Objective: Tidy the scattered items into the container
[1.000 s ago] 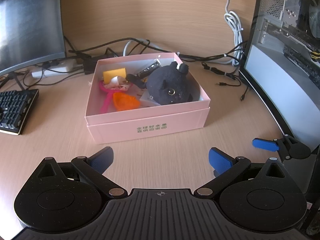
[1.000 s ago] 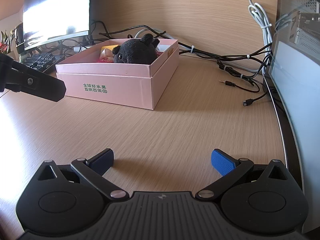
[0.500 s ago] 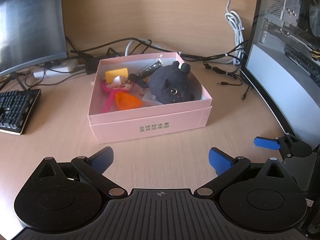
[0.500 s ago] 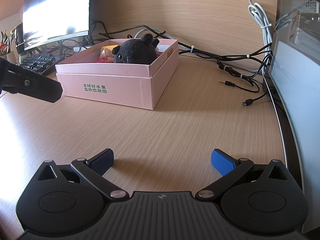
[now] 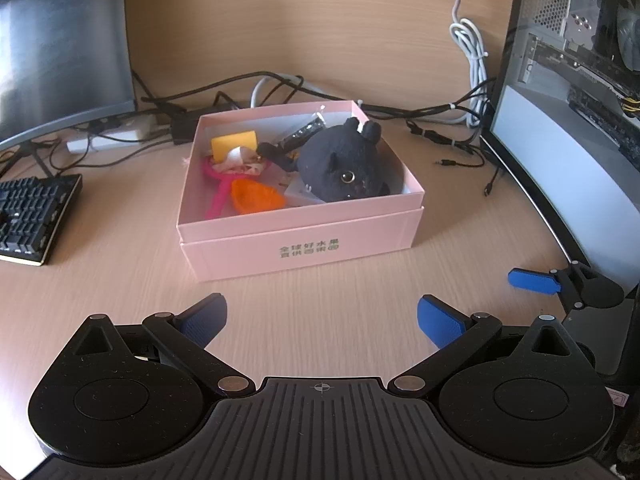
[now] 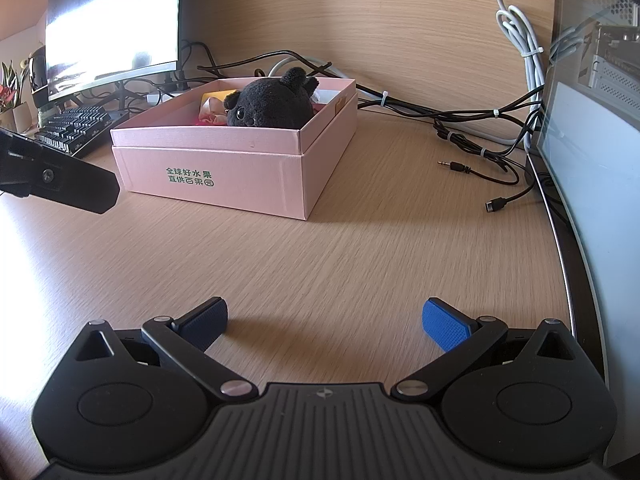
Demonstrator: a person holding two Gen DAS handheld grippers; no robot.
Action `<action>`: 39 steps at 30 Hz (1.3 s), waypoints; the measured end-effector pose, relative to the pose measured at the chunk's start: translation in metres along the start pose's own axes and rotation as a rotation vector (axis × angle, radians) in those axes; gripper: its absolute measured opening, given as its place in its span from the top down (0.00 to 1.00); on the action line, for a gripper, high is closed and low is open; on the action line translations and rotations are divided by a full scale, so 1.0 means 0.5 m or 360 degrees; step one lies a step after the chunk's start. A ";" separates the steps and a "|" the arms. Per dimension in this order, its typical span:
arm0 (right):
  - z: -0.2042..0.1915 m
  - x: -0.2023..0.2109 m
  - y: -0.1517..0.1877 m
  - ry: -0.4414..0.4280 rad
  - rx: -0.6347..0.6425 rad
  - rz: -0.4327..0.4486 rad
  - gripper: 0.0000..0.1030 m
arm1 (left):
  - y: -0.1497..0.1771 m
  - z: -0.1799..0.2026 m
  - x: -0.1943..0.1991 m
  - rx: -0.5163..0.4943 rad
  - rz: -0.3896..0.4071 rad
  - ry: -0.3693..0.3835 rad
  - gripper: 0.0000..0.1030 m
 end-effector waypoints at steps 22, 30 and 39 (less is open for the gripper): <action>0.000 0.000 0.000 0.0000 -0.0001 0.0000 0.00 | 0.008 0.003 0.003 -0.0012 -0.0010 -0.0010 0.00; 0.000 0.000 0.000 0.0000 -0.0001 0.0000 0.00 | 0.007 0.002 0.003 -0.0013 -0.0009 -0.0010 0.00; 0.001 -0.002 0.000 0.0000 0.0000 0.0000 0.00 | 0.007 0.001 0.002 -0.0012 -0.0009 -0.0011 0.00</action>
Point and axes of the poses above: each gripper's, at about its wrist camera, not at the fingertips, and x roughly against the way its jaws point, z to its right, y to its underside, the point moved 1 cm from there along -x, roughly the way its jaws point, and after that the axes turned 6 degrees about y, right-handed, at the moved point
